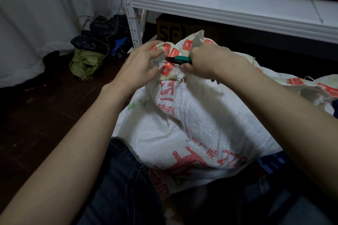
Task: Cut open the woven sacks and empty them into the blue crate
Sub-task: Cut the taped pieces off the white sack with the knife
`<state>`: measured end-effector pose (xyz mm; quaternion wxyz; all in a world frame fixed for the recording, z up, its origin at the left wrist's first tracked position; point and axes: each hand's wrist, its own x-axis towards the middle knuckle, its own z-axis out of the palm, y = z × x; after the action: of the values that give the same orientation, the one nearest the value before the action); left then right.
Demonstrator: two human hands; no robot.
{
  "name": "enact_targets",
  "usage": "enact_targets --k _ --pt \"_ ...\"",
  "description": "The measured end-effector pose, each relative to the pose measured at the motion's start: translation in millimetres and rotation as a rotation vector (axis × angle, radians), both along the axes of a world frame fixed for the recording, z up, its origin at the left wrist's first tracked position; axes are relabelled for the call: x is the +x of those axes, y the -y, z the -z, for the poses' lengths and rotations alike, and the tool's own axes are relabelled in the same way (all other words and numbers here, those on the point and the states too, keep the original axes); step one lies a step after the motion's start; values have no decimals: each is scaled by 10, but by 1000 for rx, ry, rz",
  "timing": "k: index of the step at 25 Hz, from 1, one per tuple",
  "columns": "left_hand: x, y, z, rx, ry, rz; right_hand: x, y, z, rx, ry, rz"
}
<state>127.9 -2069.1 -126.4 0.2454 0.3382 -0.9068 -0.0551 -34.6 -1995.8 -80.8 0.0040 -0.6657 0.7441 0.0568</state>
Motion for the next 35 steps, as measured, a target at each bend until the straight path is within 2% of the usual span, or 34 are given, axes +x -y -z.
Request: enact_targets --k 3,8,12,16,20,24,26,28,30,32,35 --pt "-25 -11 6 22 -16 9 18 -14 -40 26 21 2" --pt "-139 -148 -178 181 -269 47 242 -16 202 169 58 -24" --pt "-20 -11 -186 220 -286 -144 124 18 25 122 129 -2" --pt "72 66 -108 345 -328 -233 -365 -46 -182 171 475 110" --pt "-32 62 -156 363 -401 -276 -687 -265 -193 116 812 109" --pt "-199 8 -208 389 -410 -299 -867 -557 -214 -74 1162 98" --pt "-265 -19 -231 417 -391 -347 -984 -689 -217 -190 1284 170" --pt "-359 -84 -318 438 -316 -444 -1092 -816 -203 -243 1307 283" --pt "-485 -190 -465 482 -215 -530 -1186 -905 -183 -244 1224 377" --pt "-630 -324 -599 509 -180 -552 -1254 -947 -175 -232 1153 447" --pt "-893 -508 -640 441 -192 -519 -1368 -905 -162 -366 1228 502"
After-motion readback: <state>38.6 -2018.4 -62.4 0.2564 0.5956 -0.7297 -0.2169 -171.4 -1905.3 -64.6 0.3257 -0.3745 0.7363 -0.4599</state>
